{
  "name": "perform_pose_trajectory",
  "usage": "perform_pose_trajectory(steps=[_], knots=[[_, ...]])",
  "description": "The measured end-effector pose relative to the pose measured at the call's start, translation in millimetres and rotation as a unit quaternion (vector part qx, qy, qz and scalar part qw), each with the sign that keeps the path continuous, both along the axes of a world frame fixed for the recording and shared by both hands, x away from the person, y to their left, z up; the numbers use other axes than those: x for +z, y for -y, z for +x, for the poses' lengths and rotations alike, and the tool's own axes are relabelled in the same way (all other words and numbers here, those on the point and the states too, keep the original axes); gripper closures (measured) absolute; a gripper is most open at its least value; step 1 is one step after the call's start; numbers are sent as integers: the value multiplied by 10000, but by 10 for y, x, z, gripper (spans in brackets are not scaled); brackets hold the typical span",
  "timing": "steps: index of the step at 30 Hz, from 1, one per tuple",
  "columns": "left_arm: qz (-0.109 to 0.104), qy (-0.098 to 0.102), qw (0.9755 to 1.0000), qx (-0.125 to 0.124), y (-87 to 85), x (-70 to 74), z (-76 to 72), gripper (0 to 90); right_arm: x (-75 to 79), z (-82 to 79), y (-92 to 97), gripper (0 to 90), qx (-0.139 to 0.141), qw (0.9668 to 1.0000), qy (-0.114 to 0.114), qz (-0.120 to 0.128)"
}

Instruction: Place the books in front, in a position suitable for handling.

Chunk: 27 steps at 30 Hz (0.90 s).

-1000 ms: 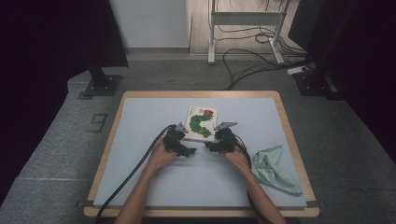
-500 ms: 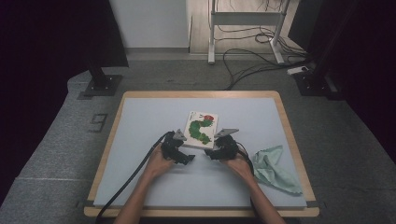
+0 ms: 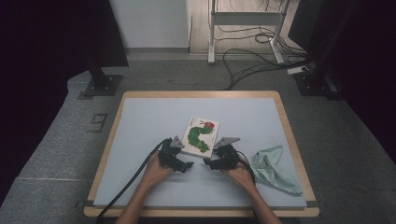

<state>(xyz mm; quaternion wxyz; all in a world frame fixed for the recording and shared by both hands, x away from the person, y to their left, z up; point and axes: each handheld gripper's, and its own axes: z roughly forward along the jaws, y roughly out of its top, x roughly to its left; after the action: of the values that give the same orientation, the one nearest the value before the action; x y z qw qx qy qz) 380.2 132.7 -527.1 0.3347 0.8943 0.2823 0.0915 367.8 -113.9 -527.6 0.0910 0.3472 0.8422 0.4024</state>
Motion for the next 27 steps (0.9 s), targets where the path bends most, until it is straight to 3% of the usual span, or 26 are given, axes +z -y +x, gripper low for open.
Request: perform_pose_trajectory(steps=[12,16,23,27], knots=[[-67,-93,9999,-39,-70,9,-298,13,52,-378,-78,325,380,9992,79,-76],[37,-50,10000,-8,-53,13,-356,11,78,-469,-133,334,418,9984,224,-319],[114,12,9999,-48,-54,14,-362,19,60,-421,-48,336,453,9990,60,17],[132,71,9999,46,-68,9,-335,10,106,-338,-10,269,298,9990,282,-197]])
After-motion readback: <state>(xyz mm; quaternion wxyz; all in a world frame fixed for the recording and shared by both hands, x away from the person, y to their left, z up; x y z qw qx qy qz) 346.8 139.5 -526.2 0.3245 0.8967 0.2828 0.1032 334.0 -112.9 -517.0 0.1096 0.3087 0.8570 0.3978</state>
